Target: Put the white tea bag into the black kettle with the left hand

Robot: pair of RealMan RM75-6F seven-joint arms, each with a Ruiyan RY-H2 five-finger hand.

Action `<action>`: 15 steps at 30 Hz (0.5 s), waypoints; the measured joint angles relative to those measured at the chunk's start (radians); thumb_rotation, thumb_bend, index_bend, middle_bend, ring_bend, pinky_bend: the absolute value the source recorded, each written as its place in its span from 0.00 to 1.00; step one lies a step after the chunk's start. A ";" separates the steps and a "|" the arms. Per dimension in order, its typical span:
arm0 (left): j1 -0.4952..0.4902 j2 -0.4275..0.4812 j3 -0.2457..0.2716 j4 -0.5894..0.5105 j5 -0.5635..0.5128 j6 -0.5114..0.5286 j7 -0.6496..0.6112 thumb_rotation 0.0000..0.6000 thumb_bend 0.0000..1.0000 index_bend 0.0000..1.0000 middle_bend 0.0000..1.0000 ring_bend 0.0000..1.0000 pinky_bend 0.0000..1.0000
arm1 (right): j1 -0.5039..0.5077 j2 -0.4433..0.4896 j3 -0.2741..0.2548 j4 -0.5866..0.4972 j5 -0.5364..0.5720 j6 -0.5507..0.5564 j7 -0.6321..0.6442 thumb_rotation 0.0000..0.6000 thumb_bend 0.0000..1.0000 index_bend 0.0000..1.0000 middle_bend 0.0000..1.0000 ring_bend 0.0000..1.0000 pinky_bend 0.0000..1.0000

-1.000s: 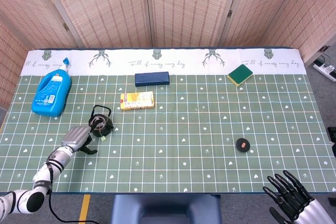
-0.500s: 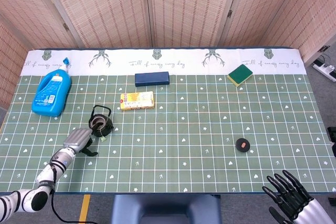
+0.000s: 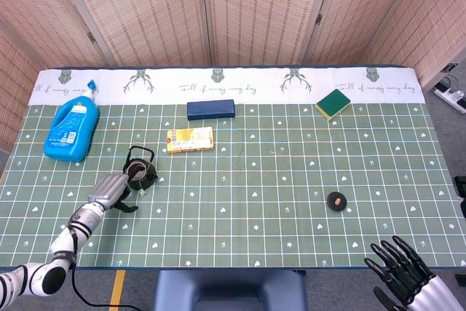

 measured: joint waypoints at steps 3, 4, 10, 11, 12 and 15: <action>0.029 0.060 -0.006 -0.068 0.048 0.057 -0.030 1.00 0.24 0.03 1.00 1.00 1.00 | -0.002 0.000 0.000 0.001 0.002 0.004 0.003 1.00 0.42 0.00 0.00 0.00 0.00; 0.041 0.081 -0.007 -0.087 0.067 0.077 -0.043 1.00 0.24 0.03 1.00 1.00 1.00 | -0.002 0.001 0.000 0.001 0.003 0.004 0.004 1.00 0.42 0.00 0.00 0.00 0.00; 0.153 0.207 0.003 -0.178 0.245 0.263 -0.203 1.00 0.24 0.04 1.00 0.99 1.00 | 0.007 0.008 0.001 -0.015 0.023 -0.026 0.014 1.00 0.42 0.00 0.00 0.00 0.00; 0.179 0.227 0.008 -0.187 0.284 0.310 -0.237 1.00 0.24 0.04 1.00 0.97 1.00 | 0.012 0.010 0.001 -0.023 0.029 -0.041 0.015 1.00 0.42 0.00 0.00 0.00 0.00; 0.199 0.241 0.013 -0.193 0.312 0.347 -0.257 1.00 0.24 0.04 0.98 0.94 1.00 | 0.016 0.013 0.001 -0.030 0.034 -0.054 0.015 1.00 0.42 0.00 0.00 0.00 0.00; 0.274 0.283 0.033 -0.206 0.399 0.479 -0.303 1.00 0.25 0.04 0.85 0.81 0.99 | 0.033 0.023 0.003 -0.058 0.052 -0.104 0.018 1.00 0.42 0.00 0.00 0.00 0.00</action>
